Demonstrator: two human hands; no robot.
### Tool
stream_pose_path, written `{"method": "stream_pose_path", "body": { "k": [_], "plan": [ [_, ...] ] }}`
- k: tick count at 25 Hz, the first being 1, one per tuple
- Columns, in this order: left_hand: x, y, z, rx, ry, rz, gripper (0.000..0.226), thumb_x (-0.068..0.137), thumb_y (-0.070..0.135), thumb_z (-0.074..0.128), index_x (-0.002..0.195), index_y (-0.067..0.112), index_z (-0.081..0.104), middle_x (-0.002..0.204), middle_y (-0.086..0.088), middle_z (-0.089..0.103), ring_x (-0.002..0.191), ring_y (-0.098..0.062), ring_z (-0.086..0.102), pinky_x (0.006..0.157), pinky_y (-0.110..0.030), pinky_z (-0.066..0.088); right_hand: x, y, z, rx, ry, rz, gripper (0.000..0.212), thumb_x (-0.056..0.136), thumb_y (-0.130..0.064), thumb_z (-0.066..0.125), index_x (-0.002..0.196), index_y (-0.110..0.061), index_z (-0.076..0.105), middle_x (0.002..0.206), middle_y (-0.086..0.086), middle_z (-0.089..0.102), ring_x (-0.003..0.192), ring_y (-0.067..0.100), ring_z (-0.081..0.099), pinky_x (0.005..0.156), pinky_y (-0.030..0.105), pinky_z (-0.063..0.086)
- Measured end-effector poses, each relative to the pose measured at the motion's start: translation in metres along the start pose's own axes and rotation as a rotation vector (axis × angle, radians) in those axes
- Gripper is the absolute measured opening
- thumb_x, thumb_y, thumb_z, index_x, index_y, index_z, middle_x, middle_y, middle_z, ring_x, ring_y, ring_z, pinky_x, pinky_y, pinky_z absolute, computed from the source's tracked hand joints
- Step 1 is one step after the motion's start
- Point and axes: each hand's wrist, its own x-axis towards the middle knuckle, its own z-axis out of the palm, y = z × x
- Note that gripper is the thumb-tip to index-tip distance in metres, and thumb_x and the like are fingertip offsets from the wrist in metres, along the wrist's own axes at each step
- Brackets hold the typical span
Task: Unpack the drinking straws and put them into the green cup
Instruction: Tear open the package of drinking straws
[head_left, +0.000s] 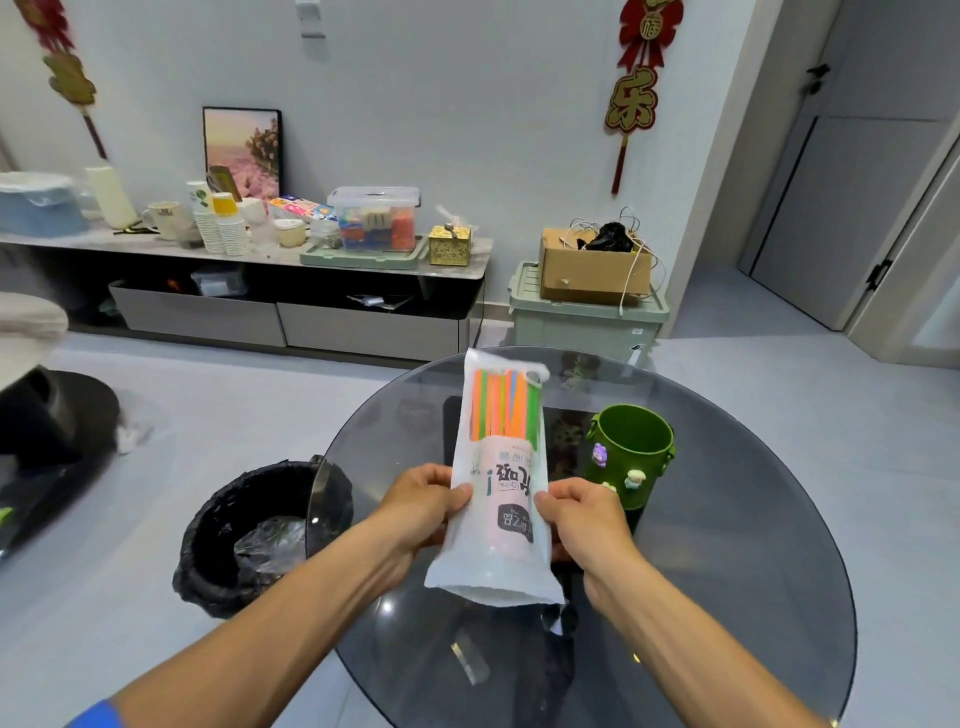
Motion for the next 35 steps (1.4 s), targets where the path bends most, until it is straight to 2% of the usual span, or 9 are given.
{"method": "stream_pose_path", "body": {
  "k": [7,10,18,22,24,29,31,33,35],
  "plan": [
    [-0.01,0.038,-0.004,-0.117,-0.008,0.619,0.015,0.094,0.003,0.057,0.09,0.015,0.065,0.084,-0.004,0.078,0.079,-0.017,0.072,0.067,-0.023,0.058,-0.002,-0.051,-0.017,0.316,0.006,-0.425,0.018,0.092,-0.011,0.065,0.082,-0.023,0.074,0.085,0.006,0.077,0.073,0.015,0.069,0.063,0.025,0.055],
    [-0.012,0.031,0.002,-0.071,0.046,0.608,0.016,0.095,0.003,0.056,0.089,0.014,0.066,0.08,-0.002,0.077,0.078,-0.015,0.07,0.066,-0.022,0.055,-0.007,-0.044,-0.014,0.303,0.035,-0.382,0.016,0.093,-0.009,0.064,0.083,-0.018,0.073,0.085,0.011,0.075,0.073,0.023,0.062,0.063,0.033,0.051],
    [-0.014,0.044,0.003,-0.149,-0.034,0.707,0.01,0.094,0.01,0.06,0.102,0.01,0.065,0.092,-0.001,0.078,0.086,-0.011,0.072,0.071,-0.02,0.056,-0.009,-0.06,-0.021,0.332,0.048,-0.475,0.012,0.093,-0.01,0.063,0.09,-0.016,0.073,0.089,0.007,0.078,0.076,0.017,0.068,0.06,0.027,0.053],
    [-0.019,0.039,0.006,-0.092,-0.253,0.598,0.048,0.076,0.015,0.08,0.119,0.017,0.058,0.11,0.002,0.075,0.101,-0.015,0.071,0.08,-0.022,0.057,-0.012,-0.072,-0.02,0.366,-0.001,-0.514,0.012,0.093,-0.009,0.063,0.091,-0.017,0.072,0.085,0.005,0.078,0.071,0.013,0.067,0.056,0.023,0.051],
    [-0.018,0.035,0.015,-0.02,-0.17,0.585,0.045,0.071,0.009,0.084,0.109,0.023,0.063,0.103,0.011,0.077,0.093,-0.008,0.073,0.072,-0.016,0.056,-0.012,-0.08,-0.017,0.352,-0.058,-0.585,0.014,0.093,-0.008,0.062,0.092,-0.018,0.072,0.086,0.002,0.078,0.073,0.011,0.071,0.056,0.019,0.053],
    [-0.001,0.048,0.021,-0.495,-0.013,0.41,0.038,0.07,0.01,0.082,0.105,0.012,0.066,0.096,-0.001,0.079,0.084,-0.017,0.076,0.06,-0.022,0.059,-0.006,-0.088,-0.031,0.144,0.097,-0.641,0.015,0.092,-0.017,0.064,0.102,-0.027,0.068,0.103,-0.01,0.073,0.095,0.001,0.068,0.08,0.031,0.057],
    [0.004,0.038,0.02,-0.537,0.005,0.277,0.045,0.069,0.018,0.084,0.109,0.011,0.066,0.097,-0.004,0.079,0.084,-0.019,0.076,0.06,-0.026,0.059,-0.005,-0.078,-0.04,0.059,0.153,-0.575,0.016,0.09,-0.018,0.064,0.099,-0.03,0.068,0.099,-0.014,0.071,0.089,0.0,0.067,0.076,0.03,0.057],
    [0.01,0.019,0.017,-0.109,0.166,0.186,0.068,0.067,0.032,0.087,0.124,0.015,0.055,0.121,-0.005,0.069,0.107,-0.023,0.068,0.081,-0.035,0.058,-0.005,-0.068,-0.05,-0.014,0.181,-0.504,0.014,0.089,-0.019,0.064,0.094,-0.031,0.068,0.093,-0.012,0.071,0.082,0.01,0.068,0.063,0.028,0.053],
    [0.013,0.001,0.007,0.545,0.268,0.317,0.093,0.073,0.041,0.081,0.147,0.02,0.03,0.154,-0.007,0.033,0.142,-0.027,0.033,0.115,-0.043,0.033,-0.007,-0.059,-0.057,-0.136,0.195,-0.516,0.013,0.087,-0.017,0.063,0.088,-0.028,0.069,0.085,-0.01,0.071,0.079,0.013,0.067,0.061,0.027,0.049]
  ]
}}
